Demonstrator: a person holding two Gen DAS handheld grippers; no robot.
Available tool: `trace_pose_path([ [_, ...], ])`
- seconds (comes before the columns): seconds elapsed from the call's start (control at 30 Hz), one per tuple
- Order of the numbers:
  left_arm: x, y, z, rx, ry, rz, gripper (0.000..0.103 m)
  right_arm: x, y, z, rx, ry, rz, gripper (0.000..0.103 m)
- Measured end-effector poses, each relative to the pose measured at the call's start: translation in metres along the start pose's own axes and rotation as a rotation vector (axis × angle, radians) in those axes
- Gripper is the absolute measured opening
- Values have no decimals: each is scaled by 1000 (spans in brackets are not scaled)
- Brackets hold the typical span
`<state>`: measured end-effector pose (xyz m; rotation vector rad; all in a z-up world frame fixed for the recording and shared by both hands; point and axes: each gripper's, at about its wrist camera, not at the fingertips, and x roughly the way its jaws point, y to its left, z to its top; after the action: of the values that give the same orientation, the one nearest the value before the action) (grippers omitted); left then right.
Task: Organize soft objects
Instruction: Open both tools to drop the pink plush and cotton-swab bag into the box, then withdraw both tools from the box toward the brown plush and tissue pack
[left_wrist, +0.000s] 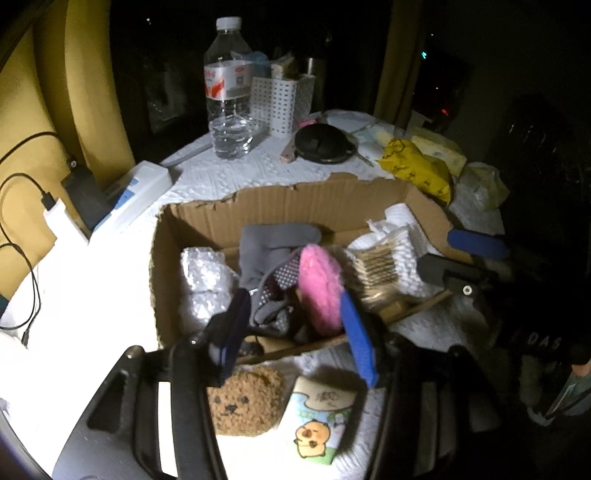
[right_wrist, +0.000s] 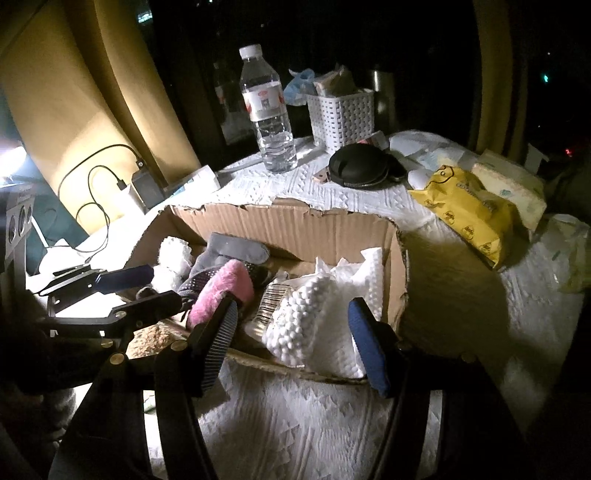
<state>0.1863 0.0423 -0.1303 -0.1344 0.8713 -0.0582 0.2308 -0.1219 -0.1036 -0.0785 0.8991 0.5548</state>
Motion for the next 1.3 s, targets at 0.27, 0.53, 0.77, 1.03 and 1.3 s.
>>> trace_pose_path([
  [0.27,-19,-4,-5,5,-26,-1,53,-17,5,-6,3,-16,-11,66],
  [0.53,-36,-6,-14,3,-43,-3,53,-33,16,-14,1,-26,-11,66],
  [0.77,-51,-1,-25,5,-55,6,53,-40,28,-20,-8,-30,-2,66],
  [1.03,-63,14,-44,-5,-43,30,55,-39,47,-30,-18,-24,21,69],
  [1.3,-76,31,-67,-43,-37,60,69,-33,72,-45,-42,-1,65,78],
])
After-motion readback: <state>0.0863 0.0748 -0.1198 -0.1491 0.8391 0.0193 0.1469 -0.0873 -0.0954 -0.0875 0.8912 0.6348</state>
